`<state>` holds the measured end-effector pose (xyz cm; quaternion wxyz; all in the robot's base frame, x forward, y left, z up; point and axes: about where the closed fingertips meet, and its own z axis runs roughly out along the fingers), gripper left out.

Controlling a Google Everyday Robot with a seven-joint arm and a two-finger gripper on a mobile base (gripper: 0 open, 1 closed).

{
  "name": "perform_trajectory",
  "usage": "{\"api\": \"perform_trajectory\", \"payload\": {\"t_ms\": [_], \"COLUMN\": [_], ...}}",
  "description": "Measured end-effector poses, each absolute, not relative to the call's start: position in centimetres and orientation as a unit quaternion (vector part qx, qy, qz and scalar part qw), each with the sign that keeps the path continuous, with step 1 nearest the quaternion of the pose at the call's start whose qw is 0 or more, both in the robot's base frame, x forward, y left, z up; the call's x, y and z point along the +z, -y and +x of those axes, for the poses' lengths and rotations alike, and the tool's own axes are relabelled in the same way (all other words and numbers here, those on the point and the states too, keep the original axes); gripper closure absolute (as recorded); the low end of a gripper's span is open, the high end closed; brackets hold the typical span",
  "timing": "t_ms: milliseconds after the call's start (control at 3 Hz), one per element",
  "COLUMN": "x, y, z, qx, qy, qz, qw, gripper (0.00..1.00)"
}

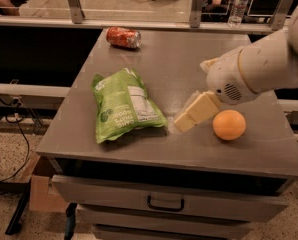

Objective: Move green rice chip bag near coke can

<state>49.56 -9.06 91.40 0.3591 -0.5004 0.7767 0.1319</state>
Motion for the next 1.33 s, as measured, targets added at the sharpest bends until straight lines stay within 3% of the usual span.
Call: {"api": "perform_trajectory", "payload": {"t_ms": [1333], "x": [91.2], "y": [6.1], "z": [51.2], "qx": [0.134], "qy": [-0.775], "qz": [-0.472], "qw": [0.399], "gripper": [0.00]}}
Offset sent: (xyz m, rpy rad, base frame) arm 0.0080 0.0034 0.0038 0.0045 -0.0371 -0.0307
